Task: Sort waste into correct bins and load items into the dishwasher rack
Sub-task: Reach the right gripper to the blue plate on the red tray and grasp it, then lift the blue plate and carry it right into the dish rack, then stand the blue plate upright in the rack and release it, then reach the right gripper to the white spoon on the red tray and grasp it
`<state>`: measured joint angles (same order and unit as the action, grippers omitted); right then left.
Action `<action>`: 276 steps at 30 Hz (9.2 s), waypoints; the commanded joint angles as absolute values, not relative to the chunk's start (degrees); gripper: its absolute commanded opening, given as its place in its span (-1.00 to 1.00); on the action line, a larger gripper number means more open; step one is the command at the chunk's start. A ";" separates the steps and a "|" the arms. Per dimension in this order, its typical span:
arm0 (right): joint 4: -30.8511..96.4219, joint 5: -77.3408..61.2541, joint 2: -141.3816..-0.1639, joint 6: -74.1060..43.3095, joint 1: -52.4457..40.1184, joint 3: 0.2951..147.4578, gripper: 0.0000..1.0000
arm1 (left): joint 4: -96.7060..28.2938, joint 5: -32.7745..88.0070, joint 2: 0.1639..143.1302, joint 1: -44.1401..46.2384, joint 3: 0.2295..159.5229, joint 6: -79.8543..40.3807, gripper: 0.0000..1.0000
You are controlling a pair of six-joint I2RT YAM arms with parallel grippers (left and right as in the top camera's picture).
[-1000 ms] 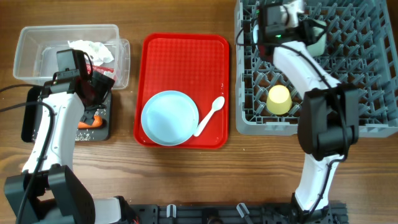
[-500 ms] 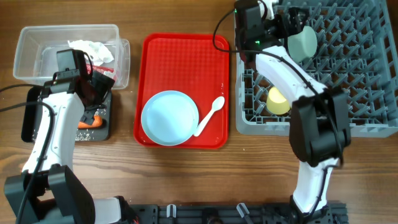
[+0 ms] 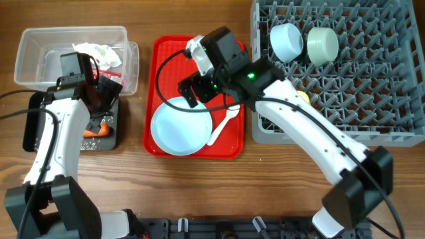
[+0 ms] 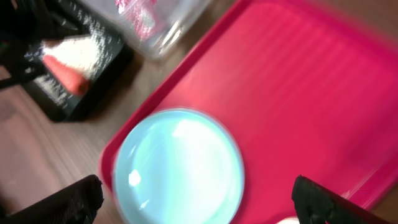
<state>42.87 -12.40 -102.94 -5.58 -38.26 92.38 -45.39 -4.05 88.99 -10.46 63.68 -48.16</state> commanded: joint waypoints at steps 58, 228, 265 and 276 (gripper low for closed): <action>45.32 21.91 -91.83 -22.50 -32.73 88.95 -0.91 | -45.41 -4.82 88.95 -10.76 63.59 -48.69 1.00; 55.92 -5.63 -100.20 -34.37 -31.16 90.56 -0.20 | -45.41 -4.82 88.95 -10.76 63.59 -48.69 1.00; 29.58 -5.23 -110.48 -64.27 -38.02 67.40 -0.91 | -45.41 -4.82 88.95 -10.76 63.59 -48.69 1.00; 26.70 0.40 -111.26 -64.71 -38.02 67.64 -0.04 | -45.41 -4.82 88.95 -10.76 63.59 -48.69 1.00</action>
